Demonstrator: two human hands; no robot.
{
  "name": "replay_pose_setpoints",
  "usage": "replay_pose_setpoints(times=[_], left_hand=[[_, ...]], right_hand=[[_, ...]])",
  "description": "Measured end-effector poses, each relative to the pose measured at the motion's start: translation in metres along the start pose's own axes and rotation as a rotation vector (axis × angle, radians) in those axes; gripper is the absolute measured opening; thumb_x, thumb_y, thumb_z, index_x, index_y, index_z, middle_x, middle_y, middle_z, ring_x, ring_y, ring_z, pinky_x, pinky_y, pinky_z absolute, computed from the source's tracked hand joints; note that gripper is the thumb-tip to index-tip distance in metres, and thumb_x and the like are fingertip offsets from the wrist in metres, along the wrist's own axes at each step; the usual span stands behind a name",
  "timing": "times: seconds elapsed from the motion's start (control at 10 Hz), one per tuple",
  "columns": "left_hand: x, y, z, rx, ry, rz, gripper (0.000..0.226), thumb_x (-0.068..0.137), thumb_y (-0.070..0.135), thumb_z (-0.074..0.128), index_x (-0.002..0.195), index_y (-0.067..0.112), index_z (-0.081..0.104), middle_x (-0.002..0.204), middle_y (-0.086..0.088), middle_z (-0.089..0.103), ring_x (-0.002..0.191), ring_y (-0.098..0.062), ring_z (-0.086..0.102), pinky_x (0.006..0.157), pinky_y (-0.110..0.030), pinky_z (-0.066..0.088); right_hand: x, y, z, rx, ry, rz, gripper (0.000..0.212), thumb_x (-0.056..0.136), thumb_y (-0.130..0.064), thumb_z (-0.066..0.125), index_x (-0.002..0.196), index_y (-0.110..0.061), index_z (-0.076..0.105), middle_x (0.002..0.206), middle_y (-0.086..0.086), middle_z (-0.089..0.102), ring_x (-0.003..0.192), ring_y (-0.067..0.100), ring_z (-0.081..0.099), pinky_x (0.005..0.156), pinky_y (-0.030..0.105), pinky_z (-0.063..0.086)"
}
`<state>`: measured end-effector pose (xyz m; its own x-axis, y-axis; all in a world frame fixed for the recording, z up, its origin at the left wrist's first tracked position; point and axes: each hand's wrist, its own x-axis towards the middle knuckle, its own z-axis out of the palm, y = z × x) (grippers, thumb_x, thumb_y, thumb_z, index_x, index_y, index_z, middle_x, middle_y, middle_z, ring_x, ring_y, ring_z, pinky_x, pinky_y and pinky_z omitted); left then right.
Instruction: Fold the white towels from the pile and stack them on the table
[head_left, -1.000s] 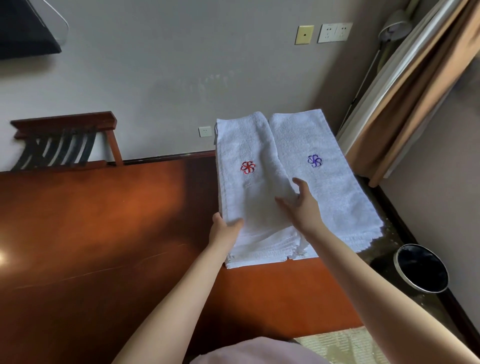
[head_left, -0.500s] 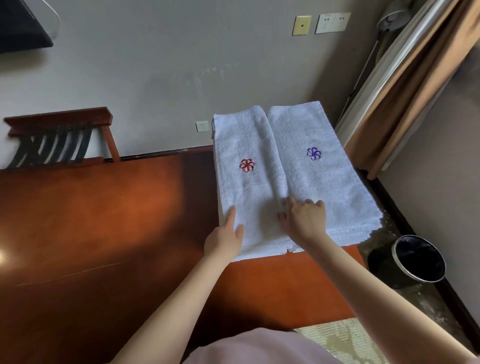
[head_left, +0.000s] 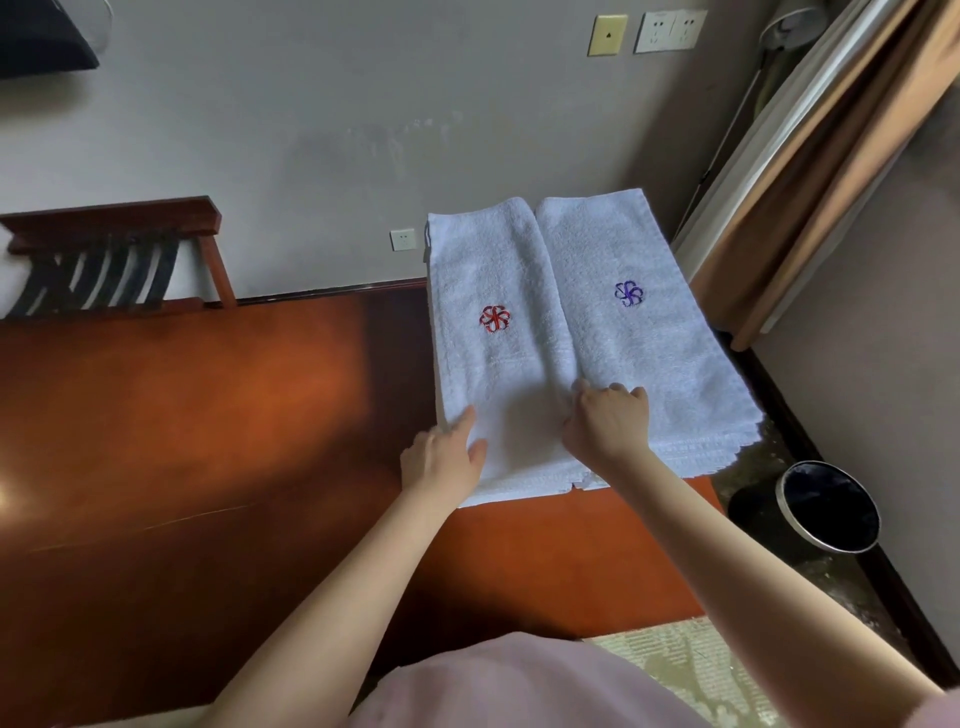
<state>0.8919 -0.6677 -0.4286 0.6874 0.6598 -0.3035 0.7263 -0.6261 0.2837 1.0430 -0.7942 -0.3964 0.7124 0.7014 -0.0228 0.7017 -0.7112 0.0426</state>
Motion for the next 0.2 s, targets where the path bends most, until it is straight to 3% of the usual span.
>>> replay_pose_setpoints(times=[0.1, 0.2], left_hand=[[-0.0005, 0.0005, 0.0012, 0.135, 0.186, 0.048, 0.044, 0.092, 0.049, 0.046, 0.133, 0.035, 0.047, 0.128, -0.003, 0.037, 0.119, -0.025, 0.031, 0.094, -0.038, 0.031], [0.0008, 0.005, -0.002, 0.103, 0.278, 0.099, 0.035, 0.086, 0.04, 0.054, 0.118, 0.025, 0.06, 0.147, -0.005, 0.025, 0.134, -0.024, 0.017, 0.103, -0.038, 0.018]], right_hand=[[-0.0034, -0.0009, 0.0006, -0.036, -0.009, 0.003, 0.028, 0.077, -0.016, 0.049, 0.105, -0.01, 0.05, 0.096, 0.006, 0.062, 0.09, 0.028, 0.056, 0.068, 0.034, 0.025], [-0.0009, -0.0027, -0.0041, -0.022, 0.057, -0.025, 0.038, 0.078, -0.017, 0.051, 0.116, -0.01, 0.048, 0.103, 0.009, 0.055, 0.092, 0.03, 0.053, 0.068, 0.034, 0.027]])
